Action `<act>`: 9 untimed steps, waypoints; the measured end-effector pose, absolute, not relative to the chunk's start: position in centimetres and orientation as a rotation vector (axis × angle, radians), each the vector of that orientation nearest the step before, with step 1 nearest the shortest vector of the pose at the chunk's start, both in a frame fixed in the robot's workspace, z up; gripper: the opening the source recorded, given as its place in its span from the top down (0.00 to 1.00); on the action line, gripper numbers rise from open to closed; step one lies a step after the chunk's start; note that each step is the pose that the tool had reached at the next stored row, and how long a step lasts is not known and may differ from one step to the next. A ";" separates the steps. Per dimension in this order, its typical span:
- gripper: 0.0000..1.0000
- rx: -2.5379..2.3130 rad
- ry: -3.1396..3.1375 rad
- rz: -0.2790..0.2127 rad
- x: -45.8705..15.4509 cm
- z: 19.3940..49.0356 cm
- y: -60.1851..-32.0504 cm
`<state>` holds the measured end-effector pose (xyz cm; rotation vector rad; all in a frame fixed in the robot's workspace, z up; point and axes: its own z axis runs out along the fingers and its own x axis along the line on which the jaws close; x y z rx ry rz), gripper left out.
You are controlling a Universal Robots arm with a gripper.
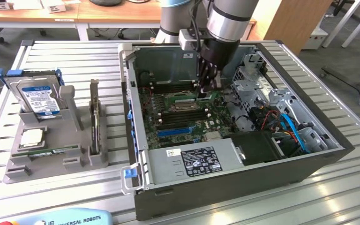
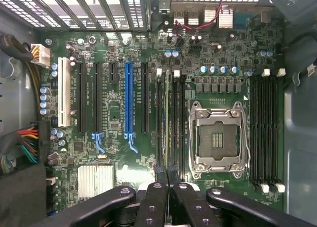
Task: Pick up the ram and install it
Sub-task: 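Insert the ram into the slot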
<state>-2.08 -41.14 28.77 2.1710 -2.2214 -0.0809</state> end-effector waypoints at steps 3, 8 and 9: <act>0.89 2.171 -2.221 -0.081 -2.1 28.5 -41.1; 0.89 2.171 -2.221 -0.081 -2.1 28.1 -41.1; 0.89 2.171 -2.221 -0.081 -2.1 28.0 -41.1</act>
